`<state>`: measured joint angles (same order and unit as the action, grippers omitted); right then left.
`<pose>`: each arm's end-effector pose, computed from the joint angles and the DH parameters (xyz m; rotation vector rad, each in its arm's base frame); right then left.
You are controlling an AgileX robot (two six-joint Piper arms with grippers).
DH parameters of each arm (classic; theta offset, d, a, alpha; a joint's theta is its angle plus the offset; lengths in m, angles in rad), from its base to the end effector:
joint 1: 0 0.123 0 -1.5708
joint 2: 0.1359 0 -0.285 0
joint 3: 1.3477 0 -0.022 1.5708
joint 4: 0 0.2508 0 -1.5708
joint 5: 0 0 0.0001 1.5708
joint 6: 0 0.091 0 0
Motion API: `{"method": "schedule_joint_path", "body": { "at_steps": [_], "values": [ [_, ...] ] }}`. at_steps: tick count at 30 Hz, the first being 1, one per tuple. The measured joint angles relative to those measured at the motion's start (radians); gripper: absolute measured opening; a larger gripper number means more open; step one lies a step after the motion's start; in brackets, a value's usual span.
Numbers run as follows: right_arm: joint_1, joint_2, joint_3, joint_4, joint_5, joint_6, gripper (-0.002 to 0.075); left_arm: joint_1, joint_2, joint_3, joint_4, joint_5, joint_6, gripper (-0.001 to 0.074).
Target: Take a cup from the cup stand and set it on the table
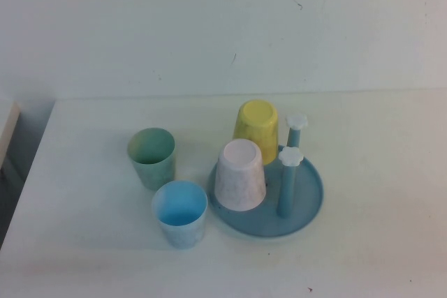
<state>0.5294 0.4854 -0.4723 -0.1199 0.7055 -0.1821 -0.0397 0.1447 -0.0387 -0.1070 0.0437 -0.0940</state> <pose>0.0813 0.0394 0.2760 -0.8184 2.0390 0.0582 0.0681 -0.0031 0.2134 -0.1282 1.6313 -0.1883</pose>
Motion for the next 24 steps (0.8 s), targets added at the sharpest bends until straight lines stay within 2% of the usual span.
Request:
{"method": "schedule_joint_path", "body": {
  "at_steps": [4, 14, 24],
  "values": [
    [0.0, 0.0, 0.0, 0.0, 0.0, -0.001, 0.0001, 0.031, -0.065, 0.044, 0.007, 0.025, -0.019, -0.0001],
    [0.0, 0.0, 0.0, 0.0, 0.002, -0.001, 0.0001, 0.035, -0.153, 0.066, 0.01, 0.265, -0.029, -0.0001],
    [0.0, 0.0, 0.0, 0.0, 0.002, -0.001, 0.0001, 0.035, -0.153, 0.064, 0.011, 0.278, 0.003, -0.0001]
  ]
}}
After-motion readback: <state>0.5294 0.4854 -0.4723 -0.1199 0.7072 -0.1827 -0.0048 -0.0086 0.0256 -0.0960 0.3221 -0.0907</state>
